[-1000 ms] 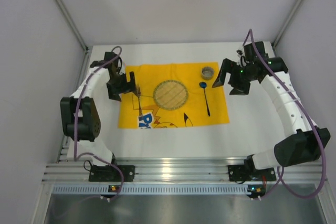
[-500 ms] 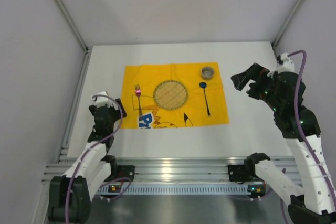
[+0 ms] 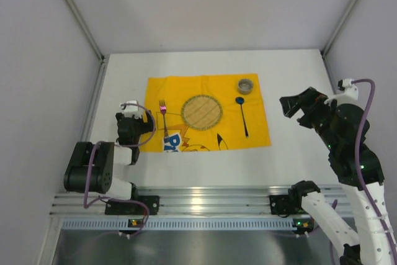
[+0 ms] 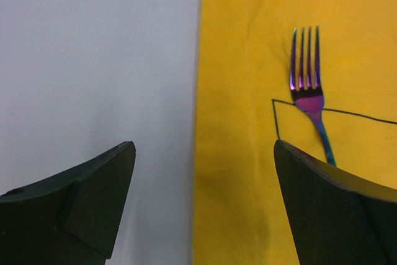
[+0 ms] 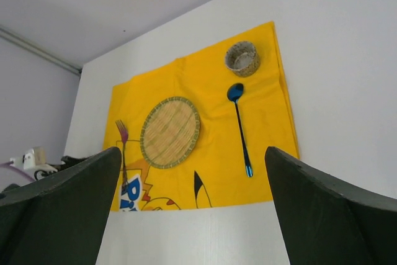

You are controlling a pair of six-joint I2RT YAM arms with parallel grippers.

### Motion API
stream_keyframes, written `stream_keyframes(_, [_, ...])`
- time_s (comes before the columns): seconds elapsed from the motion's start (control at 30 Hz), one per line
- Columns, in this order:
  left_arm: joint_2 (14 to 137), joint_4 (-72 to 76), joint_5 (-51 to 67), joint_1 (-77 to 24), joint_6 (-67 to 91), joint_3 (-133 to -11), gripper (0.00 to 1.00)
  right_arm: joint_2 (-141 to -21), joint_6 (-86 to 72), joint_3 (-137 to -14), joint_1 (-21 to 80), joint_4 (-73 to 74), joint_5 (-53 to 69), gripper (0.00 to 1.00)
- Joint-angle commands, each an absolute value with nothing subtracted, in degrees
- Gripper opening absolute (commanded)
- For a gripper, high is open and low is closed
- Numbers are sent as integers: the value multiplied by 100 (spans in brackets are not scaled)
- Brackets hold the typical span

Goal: Set the dinner table for one person

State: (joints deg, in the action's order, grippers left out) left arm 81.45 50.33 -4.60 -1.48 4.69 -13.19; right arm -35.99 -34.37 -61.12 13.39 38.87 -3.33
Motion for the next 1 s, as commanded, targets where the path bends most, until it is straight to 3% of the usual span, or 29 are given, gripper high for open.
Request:
stream_keyframes(0.0, [9092, 6447, 648, 113, 97, -1722, 99, -3499, -3112, -6161, 1371, 3840, -35, 100])
stream_keyframes(0.17, [9044, 6248, -166, 18, 229, -1846, 99, -3542, -3103, -5995, 1380, 3894, 88, 100])
stream_keyframes(0.57, [9009, 6258, -158, 18, 246, -1828, 99, -5369, -2698, -5021, 1485, 3367, -545, 100])
stream_keyframes(0.8, [9009, 6258, -158, 26, 246, -1828, 98, -5116, -1042, -3666, 1485, 1121, -1186, 100])
stream_keyframes(0.97, [9009, 6258, -158, 26, 246, -1828, 99, -5510, -115, -3026, 1187, 310, -1327, 100])
